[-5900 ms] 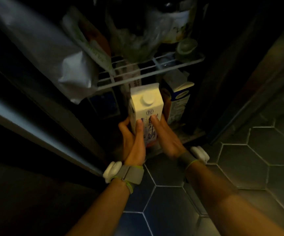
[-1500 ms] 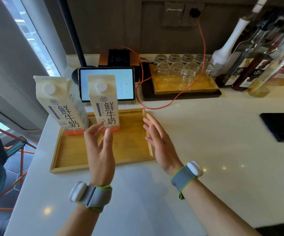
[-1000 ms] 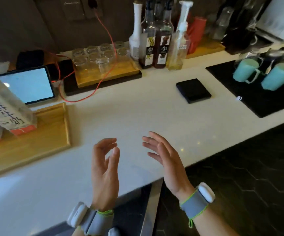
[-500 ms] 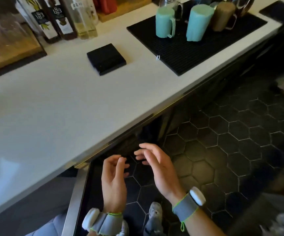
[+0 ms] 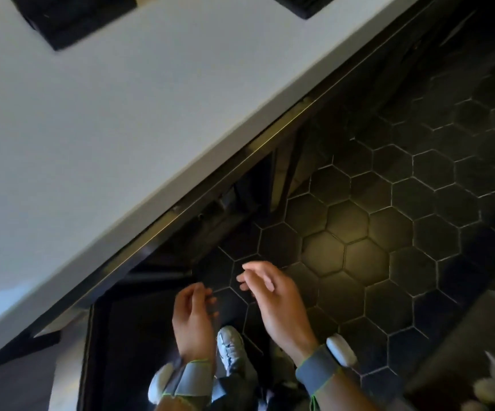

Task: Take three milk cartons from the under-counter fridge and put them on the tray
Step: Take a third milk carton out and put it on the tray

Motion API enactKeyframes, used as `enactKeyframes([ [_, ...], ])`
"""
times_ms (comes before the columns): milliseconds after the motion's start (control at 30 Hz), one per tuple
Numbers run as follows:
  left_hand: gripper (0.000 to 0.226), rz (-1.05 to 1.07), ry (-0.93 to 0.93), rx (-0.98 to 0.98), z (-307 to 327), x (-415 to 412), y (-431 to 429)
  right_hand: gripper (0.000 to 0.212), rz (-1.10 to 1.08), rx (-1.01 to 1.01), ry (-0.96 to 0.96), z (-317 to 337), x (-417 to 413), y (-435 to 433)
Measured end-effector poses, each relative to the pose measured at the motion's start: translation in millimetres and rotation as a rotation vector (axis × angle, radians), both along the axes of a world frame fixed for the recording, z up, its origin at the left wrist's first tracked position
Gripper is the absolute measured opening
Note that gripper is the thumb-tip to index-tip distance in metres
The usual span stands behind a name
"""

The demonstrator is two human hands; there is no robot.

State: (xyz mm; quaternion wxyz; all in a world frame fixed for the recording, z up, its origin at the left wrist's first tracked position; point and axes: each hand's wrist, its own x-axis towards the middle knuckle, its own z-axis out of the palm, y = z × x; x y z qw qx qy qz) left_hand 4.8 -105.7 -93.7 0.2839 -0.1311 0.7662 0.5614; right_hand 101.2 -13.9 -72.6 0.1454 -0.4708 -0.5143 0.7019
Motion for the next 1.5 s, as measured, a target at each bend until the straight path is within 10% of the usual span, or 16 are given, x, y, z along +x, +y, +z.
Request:
enactKeyframes([
  [667,0.010,0.075,0.285,0.122,-253,-89,75,0.009,0.097,0.206,0.140,-278,-99,68],
  [1500,0.048,0.182,0.450,0.379,-422,-263,144,0.039,0.315,0.518,0.179,-420,-309,99],
])
